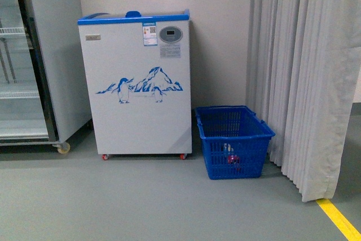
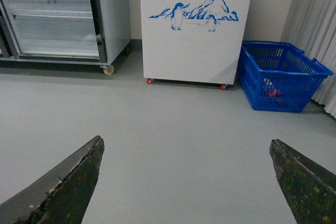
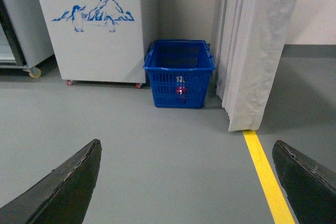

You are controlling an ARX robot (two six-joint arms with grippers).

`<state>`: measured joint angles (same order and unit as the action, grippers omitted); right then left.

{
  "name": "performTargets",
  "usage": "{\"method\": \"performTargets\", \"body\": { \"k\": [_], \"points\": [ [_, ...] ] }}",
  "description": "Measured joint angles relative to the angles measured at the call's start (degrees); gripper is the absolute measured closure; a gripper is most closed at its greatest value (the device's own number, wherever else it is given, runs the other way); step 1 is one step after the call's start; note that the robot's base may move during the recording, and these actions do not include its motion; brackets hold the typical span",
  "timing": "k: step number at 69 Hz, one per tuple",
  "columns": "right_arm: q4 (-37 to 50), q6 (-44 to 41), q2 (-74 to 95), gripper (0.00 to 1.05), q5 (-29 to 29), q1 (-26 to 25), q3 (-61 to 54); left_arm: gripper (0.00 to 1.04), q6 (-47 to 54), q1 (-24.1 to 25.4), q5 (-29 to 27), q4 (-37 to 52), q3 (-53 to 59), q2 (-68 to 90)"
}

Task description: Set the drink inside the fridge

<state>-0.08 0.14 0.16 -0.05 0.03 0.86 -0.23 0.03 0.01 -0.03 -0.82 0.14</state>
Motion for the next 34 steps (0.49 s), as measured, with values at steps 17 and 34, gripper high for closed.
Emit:
{"method": "performTargets", "body": {
  "k": [17,34],
  "points": [
    [0.00,0.00,0.00,0.07,0.02,0.00,0.00,0.08,0.00,0.00,0.02,0.00,0.02,0.00],
    [0.00,0.00,0.00,0.07,0.00,0.00,0.02,0.08,0.00,0.00,-0.02,0.00,0.02,0.00]
  ]
}}
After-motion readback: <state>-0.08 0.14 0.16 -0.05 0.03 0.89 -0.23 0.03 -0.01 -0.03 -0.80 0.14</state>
